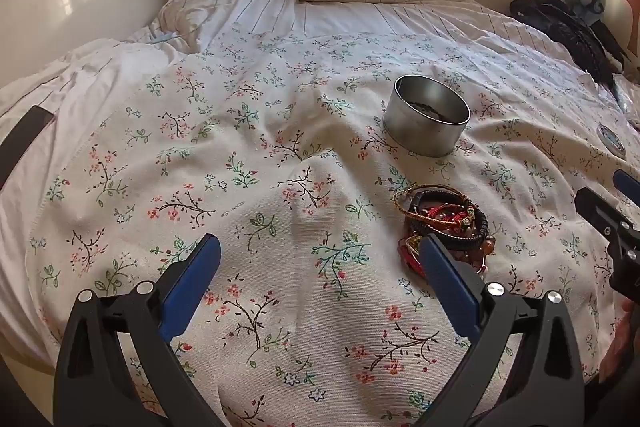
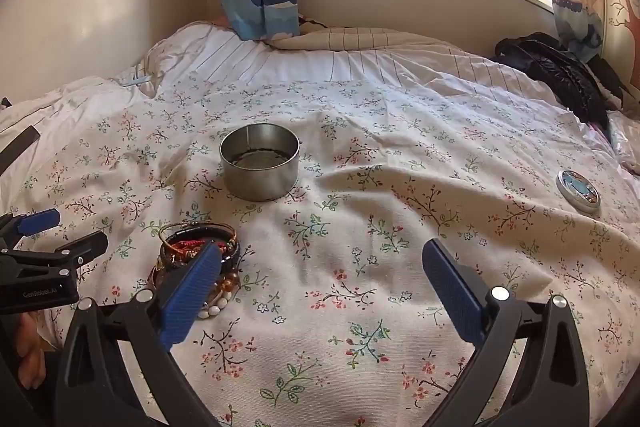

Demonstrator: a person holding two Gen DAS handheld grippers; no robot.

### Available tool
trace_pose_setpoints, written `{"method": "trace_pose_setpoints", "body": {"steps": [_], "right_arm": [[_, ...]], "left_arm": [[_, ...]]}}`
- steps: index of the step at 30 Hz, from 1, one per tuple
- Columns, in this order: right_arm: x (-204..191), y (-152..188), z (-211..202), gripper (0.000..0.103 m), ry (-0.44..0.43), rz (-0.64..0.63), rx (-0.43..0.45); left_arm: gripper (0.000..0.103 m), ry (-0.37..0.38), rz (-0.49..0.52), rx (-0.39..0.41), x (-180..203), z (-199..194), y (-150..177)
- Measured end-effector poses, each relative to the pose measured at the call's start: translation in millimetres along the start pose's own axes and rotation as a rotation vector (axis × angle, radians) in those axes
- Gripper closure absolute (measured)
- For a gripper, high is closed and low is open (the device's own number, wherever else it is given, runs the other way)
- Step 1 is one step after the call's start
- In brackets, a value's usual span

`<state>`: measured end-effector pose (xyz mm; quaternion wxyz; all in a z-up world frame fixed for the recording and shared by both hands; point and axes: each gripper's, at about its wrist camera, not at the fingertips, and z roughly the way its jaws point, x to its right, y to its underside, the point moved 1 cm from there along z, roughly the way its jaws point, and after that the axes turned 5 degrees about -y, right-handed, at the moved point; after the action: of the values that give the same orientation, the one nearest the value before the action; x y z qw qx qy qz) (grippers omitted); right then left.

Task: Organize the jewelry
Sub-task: 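Move the left tool toward the bracelet pile beside the silver tin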

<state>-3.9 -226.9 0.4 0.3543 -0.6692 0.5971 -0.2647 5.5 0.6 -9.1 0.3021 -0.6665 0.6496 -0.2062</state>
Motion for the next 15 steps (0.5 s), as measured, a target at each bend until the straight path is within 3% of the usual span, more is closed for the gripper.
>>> {"method": "trace_pose_setpoints", "body": {"steps": [15], "right_arm": [[0.6,-0.8,-1.4,0.006,0.0,-0.001,-0.002]], "left_arm": [[0.007,-0.001,0.003,0.0,-0.2,0.1,0.1]]}}
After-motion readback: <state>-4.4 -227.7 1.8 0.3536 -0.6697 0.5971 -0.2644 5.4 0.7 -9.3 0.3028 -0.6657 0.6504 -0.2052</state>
